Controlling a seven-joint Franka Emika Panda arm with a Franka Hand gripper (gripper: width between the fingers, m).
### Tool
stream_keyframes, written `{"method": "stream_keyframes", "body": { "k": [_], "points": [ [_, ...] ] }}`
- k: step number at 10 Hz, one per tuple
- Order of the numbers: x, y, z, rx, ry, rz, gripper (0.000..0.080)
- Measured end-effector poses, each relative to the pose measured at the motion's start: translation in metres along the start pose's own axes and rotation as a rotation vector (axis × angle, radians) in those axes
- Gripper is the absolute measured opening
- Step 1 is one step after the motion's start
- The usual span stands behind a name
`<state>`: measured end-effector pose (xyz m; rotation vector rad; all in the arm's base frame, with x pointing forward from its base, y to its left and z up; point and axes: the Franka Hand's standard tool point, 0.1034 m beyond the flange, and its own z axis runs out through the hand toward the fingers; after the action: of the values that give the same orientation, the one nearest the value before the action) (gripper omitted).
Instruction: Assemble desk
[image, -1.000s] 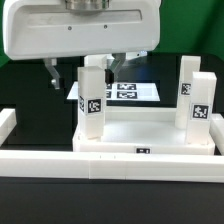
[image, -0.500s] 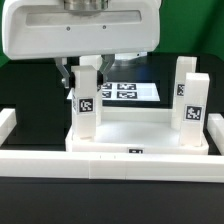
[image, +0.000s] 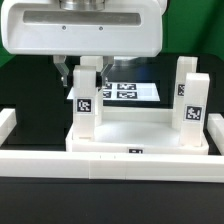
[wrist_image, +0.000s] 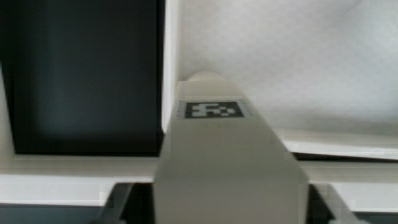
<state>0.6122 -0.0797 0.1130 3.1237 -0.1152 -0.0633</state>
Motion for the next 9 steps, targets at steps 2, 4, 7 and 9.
{"method": "stream_keyframes", "body": {
  "k": [2,4,7,9],
  "points": [
    [0.0001,-0.0021,-0.0001,0.002,0.0,0.19,0.0291],
    [0.0003,-0.0029,-0.0003,0.005,0.0,0.385,0.0291],
    [-0.0009,-0.0042,-0.0002,0.02,-0.003,0.671,0.0291],
    [-0.0012,-0.0031,0.0001,0.039,-0.008,0.842,0.0291]
  ]
}}
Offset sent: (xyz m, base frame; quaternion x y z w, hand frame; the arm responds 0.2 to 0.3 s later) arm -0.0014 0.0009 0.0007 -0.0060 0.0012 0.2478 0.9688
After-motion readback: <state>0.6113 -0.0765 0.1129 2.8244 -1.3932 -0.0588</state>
